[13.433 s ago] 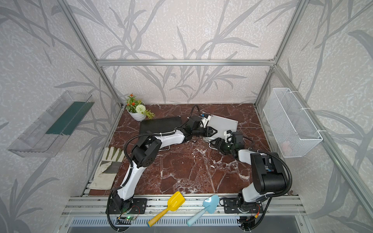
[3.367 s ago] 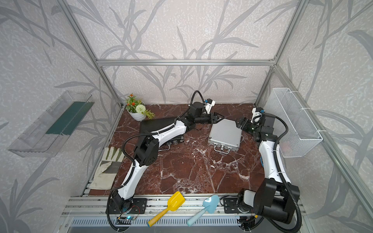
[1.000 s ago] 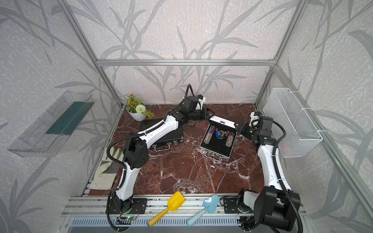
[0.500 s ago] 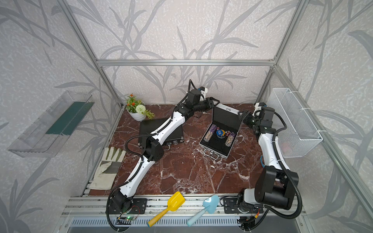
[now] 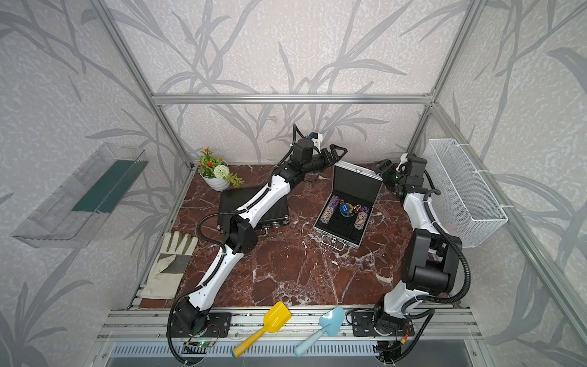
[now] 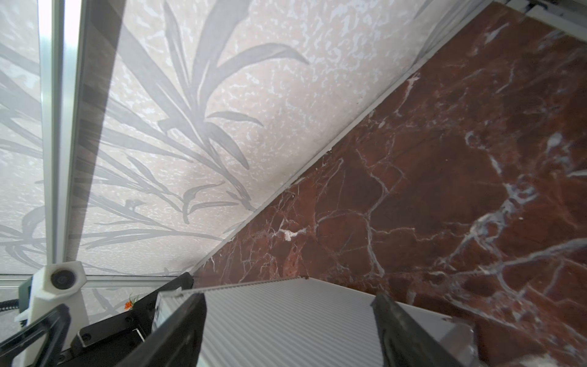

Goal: Open the poker set cases
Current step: Open the case lid on the poker set case.

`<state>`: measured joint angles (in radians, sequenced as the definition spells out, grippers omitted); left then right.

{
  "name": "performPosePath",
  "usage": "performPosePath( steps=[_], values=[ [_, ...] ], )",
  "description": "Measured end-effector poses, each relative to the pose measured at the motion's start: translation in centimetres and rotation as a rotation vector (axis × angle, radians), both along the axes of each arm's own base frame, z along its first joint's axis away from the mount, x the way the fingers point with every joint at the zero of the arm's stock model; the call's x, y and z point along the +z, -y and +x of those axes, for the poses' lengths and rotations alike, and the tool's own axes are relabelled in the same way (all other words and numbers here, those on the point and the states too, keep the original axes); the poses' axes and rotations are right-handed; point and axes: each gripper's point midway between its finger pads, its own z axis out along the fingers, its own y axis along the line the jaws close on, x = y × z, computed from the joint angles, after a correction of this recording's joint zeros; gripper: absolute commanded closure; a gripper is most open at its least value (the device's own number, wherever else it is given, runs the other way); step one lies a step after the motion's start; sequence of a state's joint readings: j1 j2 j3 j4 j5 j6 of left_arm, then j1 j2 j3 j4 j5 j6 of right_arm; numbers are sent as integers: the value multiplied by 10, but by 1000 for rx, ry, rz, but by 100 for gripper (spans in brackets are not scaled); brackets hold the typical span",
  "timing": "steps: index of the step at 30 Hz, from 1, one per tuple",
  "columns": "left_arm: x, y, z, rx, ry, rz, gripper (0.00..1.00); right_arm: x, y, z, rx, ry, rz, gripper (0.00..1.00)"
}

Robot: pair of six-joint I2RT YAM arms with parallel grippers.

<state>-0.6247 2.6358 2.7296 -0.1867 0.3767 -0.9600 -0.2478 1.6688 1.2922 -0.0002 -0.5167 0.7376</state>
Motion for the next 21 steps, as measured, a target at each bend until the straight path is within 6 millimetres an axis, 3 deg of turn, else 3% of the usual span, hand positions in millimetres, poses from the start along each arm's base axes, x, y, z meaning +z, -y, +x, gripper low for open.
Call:
performPosePath(
  steps=[2, 9, 12, 17, 21],
  values=[
    [-4, -14, 11, 31, 6, 28, 0, 1, -1, 2, 3, 5, 0, 1],
    [-25, -81, 33, 170, 30, 312, 1, 13, 5, 7, -5, 54, -62, 1],
    [-16, -105, 22, 199, 45, 430, 1, 16, 0, 7, 6, 83, -114, 1],
    [11, -141, -12, 252, 71, 563, 1, 22, -8, -5, 10, 117, -155, 1],
    [19, -170, -39, 302, 63, 627, 0, 38, -8, -13, 7, 152, -168, 1]
  ],
)
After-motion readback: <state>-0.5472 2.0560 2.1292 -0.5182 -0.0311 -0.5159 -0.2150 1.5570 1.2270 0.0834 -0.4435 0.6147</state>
